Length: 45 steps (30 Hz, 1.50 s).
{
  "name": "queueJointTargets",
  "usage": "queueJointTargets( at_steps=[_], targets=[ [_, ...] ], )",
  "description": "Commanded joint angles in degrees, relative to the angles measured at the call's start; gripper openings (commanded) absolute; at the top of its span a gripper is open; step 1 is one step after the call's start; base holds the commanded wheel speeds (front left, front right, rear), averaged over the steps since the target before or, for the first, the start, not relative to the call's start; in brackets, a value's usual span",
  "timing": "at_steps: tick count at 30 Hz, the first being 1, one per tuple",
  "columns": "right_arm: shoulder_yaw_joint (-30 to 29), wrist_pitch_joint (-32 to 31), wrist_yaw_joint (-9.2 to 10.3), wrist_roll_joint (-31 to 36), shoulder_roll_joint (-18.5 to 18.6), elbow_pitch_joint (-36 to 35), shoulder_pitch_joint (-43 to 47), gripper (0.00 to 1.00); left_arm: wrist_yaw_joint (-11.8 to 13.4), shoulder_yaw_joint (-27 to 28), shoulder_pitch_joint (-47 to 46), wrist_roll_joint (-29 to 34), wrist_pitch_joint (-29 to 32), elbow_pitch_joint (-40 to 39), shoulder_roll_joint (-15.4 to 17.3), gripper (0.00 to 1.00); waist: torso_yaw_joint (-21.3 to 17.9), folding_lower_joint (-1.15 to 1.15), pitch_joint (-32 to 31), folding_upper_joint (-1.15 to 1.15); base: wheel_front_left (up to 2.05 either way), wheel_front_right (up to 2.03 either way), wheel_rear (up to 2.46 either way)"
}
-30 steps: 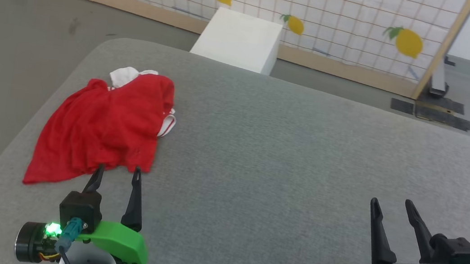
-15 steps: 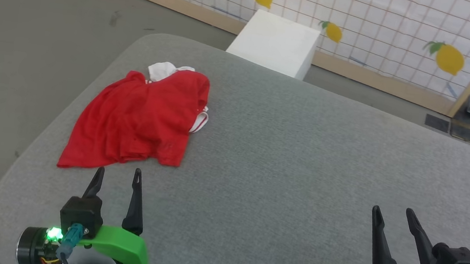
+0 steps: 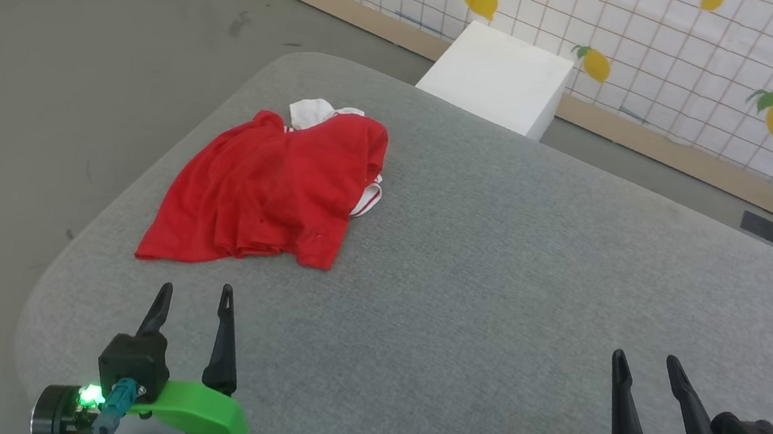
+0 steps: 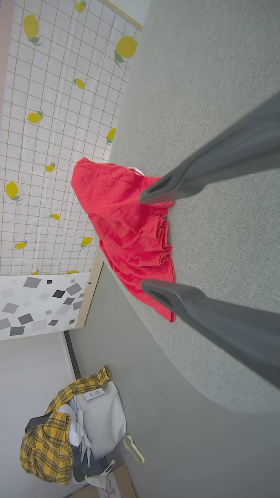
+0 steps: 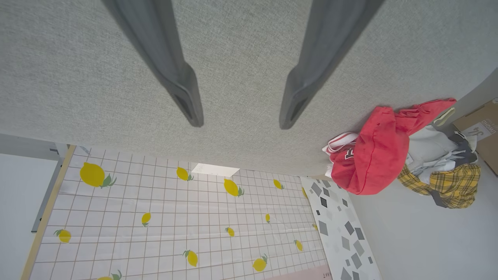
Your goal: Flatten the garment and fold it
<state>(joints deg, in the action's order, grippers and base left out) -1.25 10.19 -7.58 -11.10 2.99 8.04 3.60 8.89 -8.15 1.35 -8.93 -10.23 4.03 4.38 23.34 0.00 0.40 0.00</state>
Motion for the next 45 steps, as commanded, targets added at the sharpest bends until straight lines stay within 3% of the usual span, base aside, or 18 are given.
queueJointTargets(
  at_steps=[1,34,45],
  targets=[
    [0.04,0.68,0.06,-0.57,-0.08,0.42,0.79,1.0,0.5,-0.35,0.91,-0.42,-0.62,0.27,0.59,1.0,0.65,0.0,0.0,0.0,0.0,0.0,0.0],
    [-0.45,4.58,0.09,-3.41,-0.12,3.62,2.56,1.0,4.29,-4.75,0.98,-3.12,-4.52,1.81,2.08,1.0,7.41,0.0,1.03,0.0,0.0,0.0,0.0],
    [-2.97,4.76,0.09,-2.66,-0.12,3.38,1.83,1.0,0.91,-4.69,-10.92,-5.35,-2.07,4.88,3.13,1.0,4.75,0.0,3.0,0.0,0.0,0.0,0.0]
  ],
)
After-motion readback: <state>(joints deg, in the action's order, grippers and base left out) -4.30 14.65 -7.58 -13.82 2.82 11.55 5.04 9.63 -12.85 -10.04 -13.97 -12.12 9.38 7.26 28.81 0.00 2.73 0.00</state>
